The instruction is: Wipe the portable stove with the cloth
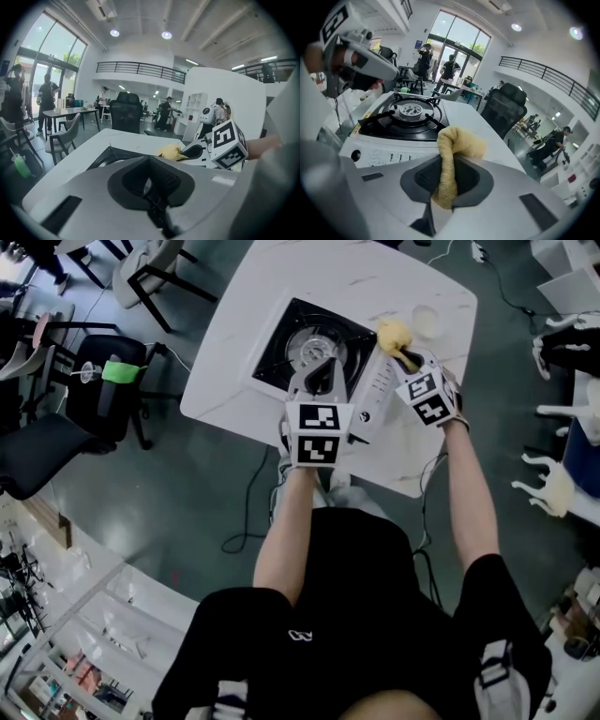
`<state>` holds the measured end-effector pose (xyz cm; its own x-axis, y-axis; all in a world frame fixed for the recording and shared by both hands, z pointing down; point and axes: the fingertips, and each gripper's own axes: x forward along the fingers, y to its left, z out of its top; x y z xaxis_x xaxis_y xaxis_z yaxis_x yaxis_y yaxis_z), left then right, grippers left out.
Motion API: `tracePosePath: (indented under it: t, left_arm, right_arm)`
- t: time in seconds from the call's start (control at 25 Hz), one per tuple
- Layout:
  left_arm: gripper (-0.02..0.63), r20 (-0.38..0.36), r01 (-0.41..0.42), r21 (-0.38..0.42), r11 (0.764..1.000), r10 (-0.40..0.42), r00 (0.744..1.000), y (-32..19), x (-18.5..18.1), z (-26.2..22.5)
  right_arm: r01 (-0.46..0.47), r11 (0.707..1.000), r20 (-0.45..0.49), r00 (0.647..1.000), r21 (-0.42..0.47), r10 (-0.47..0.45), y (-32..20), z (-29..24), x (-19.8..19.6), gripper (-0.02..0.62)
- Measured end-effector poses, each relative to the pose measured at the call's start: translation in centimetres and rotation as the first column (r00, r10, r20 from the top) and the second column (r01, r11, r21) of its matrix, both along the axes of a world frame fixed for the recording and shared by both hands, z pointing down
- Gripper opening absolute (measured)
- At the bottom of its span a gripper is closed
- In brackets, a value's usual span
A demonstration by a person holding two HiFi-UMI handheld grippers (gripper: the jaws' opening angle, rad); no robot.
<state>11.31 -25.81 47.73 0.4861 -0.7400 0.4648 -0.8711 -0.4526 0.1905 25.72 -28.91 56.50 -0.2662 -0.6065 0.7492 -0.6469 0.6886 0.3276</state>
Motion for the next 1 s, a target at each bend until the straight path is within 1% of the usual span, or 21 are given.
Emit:
tracePosePath:
  t: [0.08,0.24,0.6,1.0]
  left_arm:
    - [-0.008,0.0,0.012,-0.005,1.0,-0.012,1.0,0.4,-0.3,0.3]
    - [-0.008,-0.006,0.047,-0.013,0.999,-0.047,0.999,1.4,-0.9,0.7]
    - [-0.008,-0.03,0.117,-0.012,0.993,-0.117,0.993,4.4,-1.4,1.0]
    - [-0.008,-0.022,0.168,-0.003,0.986,-0.168,0.986,7.8,-1.7,0.5]
  right_arm:
    - [0.008,1.0,0.045,0.999,-0.028,-0.007,0.7,-0.1,-0.2,0.04]
    - [0.041,0.998,0.079,0.996,-0.051,-0.037,2.5,-0.2,-0.8,0.04]
    - [0.1,0.993,0.095,0.991,-0.059,-0.094,6.2,-0.2,-2.2,0.04]
    - [0.173,0.983,0.112,0.98,-0.067,-0.165,10.5,-0.1,-3.0,0.04]
